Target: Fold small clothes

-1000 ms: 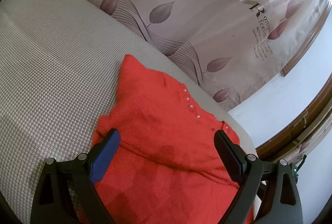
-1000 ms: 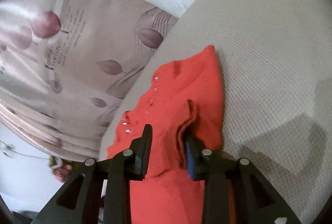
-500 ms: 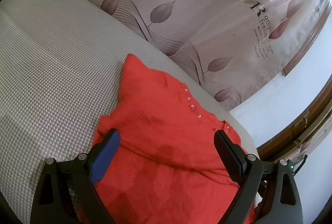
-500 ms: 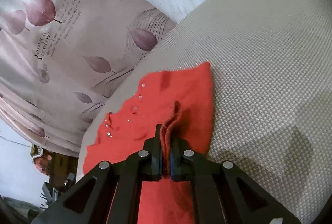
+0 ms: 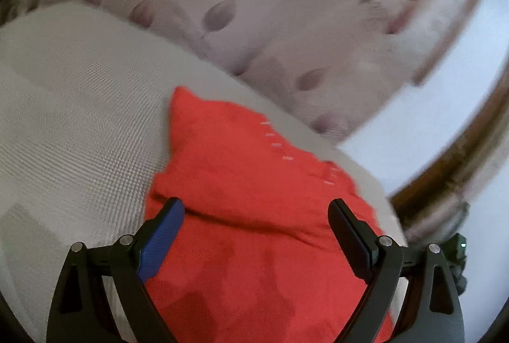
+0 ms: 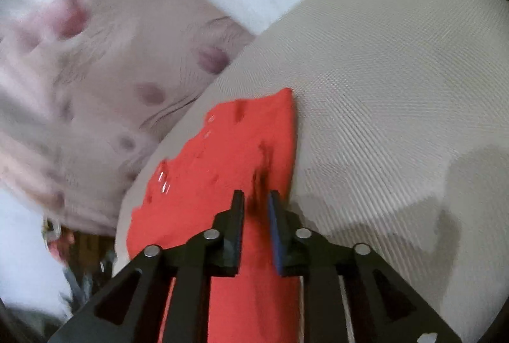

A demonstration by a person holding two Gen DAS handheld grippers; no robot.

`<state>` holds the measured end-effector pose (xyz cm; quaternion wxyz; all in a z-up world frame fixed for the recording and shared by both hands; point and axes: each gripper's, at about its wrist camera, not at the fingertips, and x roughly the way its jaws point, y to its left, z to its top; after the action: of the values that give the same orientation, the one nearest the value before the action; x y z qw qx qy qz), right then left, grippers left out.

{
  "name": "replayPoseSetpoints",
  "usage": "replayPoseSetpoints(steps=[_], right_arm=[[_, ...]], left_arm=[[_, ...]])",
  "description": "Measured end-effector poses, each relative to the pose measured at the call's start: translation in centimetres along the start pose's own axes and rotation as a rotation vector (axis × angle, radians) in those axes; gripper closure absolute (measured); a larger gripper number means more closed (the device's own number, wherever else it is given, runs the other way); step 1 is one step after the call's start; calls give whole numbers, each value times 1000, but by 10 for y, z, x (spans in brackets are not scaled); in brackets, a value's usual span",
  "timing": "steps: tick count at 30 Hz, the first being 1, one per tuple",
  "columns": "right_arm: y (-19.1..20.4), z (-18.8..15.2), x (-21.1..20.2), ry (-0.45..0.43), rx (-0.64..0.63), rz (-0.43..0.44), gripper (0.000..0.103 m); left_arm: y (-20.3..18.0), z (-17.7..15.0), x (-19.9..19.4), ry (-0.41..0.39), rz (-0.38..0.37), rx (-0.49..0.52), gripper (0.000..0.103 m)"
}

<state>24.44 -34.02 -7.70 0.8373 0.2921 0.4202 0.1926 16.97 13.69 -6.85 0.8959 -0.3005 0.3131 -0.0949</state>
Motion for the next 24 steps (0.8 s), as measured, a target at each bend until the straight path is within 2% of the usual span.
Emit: replayPoseSetpoints(steps=[1,3,5,9,12,15,19,22,24], right_arm=[[4,-14,-13,15,-38,15,71],[9,-53,-45,50,-110,64,51],[8,-83,-65,74,-143,76,42],[2,-142,-99,103,-180,53,42],[3,-166,-109,97,-198,61,42],[5,-183,-107,112,-210,60,42],[10,-198,-98,135,-219,70,42],[20,-211,-94,134,-253,83,42],[20,-218,-90,146,-235,123,42]], left_arm=[[-6,-2,-13,32,-15,43,11],[-16,-12,-38,117,-22,141,11],[-17,-28,-61,151,-21,191,11],[-9,-63,-99,243,-53,217,11],[-3,-83,-120,243,-59,201,11],[4,-97,-136,242,-68,168,12],[14,-115,-146,300,-120,87,17],[17,-126,-147,324,-131,82,18],[20,-130,-143,341,-143,68,18]])
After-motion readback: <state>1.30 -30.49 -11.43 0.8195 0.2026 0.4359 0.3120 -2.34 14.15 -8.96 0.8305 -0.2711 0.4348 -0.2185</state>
